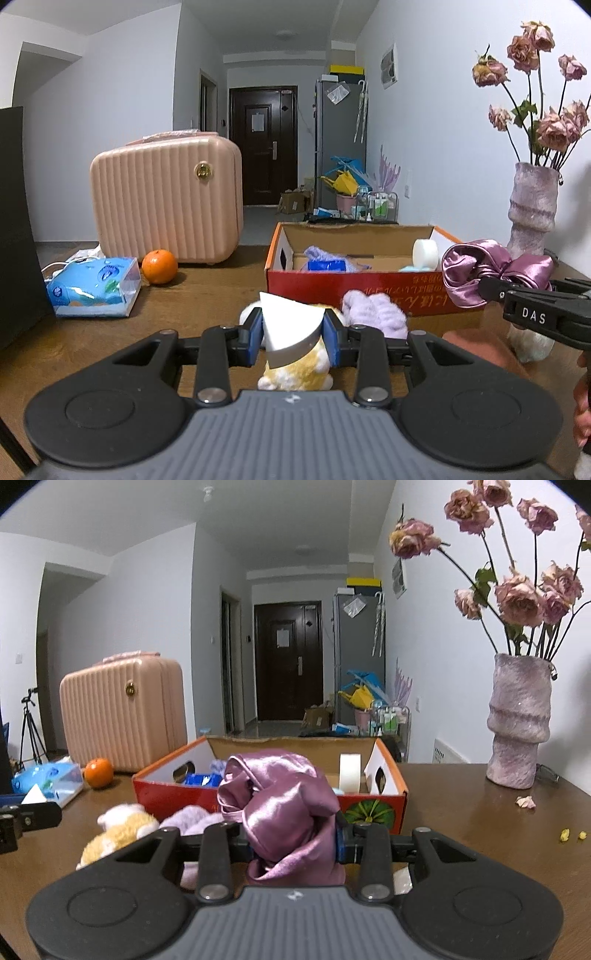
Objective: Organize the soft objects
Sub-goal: 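Carry the sponge wedge and satin bow with both grippers over the box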
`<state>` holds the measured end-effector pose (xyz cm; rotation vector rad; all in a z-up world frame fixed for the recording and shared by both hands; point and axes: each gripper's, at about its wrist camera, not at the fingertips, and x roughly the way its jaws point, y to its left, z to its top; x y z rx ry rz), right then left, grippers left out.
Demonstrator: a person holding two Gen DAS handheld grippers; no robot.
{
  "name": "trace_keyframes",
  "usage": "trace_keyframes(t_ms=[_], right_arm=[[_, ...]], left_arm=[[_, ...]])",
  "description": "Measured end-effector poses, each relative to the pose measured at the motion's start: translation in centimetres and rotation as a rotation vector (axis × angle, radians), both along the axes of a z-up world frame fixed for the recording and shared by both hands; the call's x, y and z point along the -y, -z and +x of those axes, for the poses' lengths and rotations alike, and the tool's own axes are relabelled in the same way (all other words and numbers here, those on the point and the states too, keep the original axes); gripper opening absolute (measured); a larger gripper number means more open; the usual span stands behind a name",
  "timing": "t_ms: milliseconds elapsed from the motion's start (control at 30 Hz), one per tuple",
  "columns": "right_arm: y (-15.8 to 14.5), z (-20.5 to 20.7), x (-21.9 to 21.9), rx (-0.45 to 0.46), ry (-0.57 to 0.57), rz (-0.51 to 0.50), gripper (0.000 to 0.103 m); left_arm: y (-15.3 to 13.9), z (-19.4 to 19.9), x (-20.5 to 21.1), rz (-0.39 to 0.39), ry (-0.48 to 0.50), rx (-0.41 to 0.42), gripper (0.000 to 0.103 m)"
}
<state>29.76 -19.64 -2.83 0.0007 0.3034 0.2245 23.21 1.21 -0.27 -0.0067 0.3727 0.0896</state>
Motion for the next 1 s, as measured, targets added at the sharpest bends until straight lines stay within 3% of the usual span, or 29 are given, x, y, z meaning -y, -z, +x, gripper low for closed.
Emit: trace_keyframes(t_ms=[1000], right_arm=[[-2.3, 4.3, 1.1, 0.088, 0.019, 0.042, 0.035]], left_arm=[[-2.4, 7.3, 3.7, -0.053, -0.004, 0.073, 0.034]])
